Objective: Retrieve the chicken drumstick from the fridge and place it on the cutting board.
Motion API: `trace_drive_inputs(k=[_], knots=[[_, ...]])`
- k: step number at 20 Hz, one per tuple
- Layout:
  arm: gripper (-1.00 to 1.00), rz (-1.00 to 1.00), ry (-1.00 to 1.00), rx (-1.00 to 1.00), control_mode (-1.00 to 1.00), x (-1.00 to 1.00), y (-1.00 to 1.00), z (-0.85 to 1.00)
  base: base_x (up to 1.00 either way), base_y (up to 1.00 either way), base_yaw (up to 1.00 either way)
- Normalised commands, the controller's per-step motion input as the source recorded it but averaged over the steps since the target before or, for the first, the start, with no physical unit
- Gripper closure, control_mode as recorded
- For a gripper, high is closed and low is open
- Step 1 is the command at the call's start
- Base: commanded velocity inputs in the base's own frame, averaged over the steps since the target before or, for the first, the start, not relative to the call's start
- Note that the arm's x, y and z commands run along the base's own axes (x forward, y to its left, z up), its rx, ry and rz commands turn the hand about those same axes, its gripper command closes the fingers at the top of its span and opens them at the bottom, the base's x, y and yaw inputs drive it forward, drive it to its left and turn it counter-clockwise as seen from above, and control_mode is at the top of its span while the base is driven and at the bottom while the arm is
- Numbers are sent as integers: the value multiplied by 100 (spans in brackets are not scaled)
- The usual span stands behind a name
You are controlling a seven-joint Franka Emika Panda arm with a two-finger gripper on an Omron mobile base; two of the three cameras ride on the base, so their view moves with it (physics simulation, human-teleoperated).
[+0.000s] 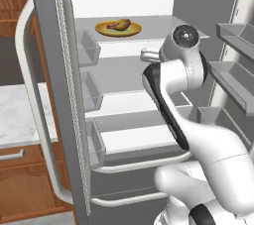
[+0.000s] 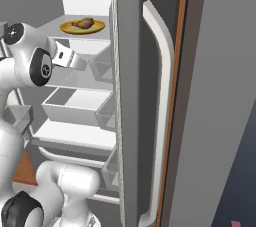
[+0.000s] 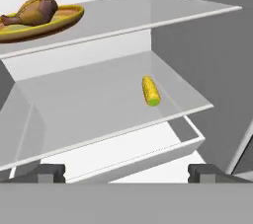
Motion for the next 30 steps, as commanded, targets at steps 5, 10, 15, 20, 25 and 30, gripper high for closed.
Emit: trace_drive_inputs(k=[5, 10, 15, 20, 25, 30], knots=[[-100, -16, -3, 21, -100, 0, 0, 22, 0, 0, 0], [-100, -3, 0, 25, -100, 0, -5, 53, 0, 0, 0], [-100, 10, -15, 9, -100, 0, 5, 34, 0, 0, 0], [-100, 10, -24, 0, -100, 0, 1, 55, 0, 0, 0], [-100, 5, 1, -3, -100, 35, 0, 8, 0, 0, 0], [-100, 5, 7, -2, -100, 38, 0, 14, 0, 0, 0]])
